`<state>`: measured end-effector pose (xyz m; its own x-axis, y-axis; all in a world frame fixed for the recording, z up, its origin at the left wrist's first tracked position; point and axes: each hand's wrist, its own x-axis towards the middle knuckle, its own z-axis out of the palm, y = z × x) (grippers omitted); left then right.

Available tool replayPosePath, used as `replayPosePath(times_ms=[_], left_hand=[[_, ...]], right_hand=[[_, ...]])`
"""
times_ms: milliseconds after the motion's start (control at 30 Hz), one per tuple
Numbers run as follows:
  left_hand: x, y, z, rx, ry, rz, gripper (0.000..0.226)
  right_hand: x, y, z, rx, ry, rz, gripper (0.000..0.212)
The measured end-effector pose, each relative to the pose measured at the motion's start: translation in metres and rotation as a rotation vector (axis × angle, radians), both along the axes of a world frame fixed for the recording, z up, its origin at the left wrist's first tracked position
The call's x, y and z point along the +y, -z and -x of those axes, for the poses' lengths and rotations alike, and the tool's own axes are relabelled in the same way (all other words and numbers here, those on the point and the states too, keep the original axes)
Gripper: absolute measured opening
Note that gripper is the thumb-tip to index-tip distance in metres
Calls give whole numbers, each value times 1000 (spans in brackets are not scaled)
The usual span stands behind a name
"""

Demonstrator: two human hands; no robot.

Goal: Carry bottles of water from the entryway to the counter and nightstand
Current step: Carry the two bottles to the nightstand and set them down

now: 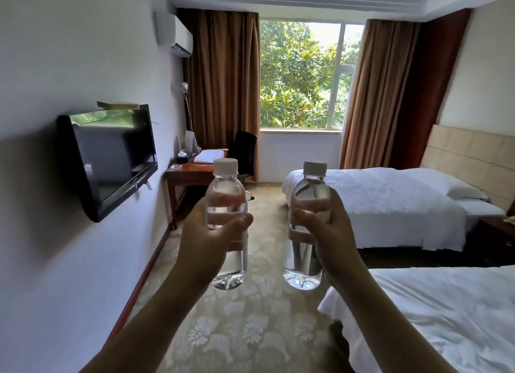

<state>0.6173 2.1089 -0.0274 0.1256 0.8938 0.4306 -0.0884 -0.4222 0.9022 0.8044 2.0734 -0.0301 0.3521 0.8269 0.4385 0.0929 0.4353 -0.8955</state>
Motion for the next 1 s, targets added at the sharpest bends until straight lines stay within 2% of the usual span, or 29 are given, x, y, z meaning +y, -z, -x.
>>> replayPosePath(times_ms=[100,200,367,633,867,1000], left_hand=[[76,14,-30,12,-19,-9,36],[157,21,-67,40,-26,-44,31],[289,6,-126,24,-43,-33,28],[467,-6,-192,2,-8,-33,31],[641,20,-242,-37,49,-37,42],[747,14,-271,-36,99,-21,50]], right_hand=[[82,15,-29,-6,-26,-9,42],[169,25,-67,4,-53,-33,36],[304,14,-121,9,-73,-45,43],[476,2,-189,6,-43,-23,52],[637,28,-236,-1,8,-16,53],[732,24,-262,-21,77,-17,65]])
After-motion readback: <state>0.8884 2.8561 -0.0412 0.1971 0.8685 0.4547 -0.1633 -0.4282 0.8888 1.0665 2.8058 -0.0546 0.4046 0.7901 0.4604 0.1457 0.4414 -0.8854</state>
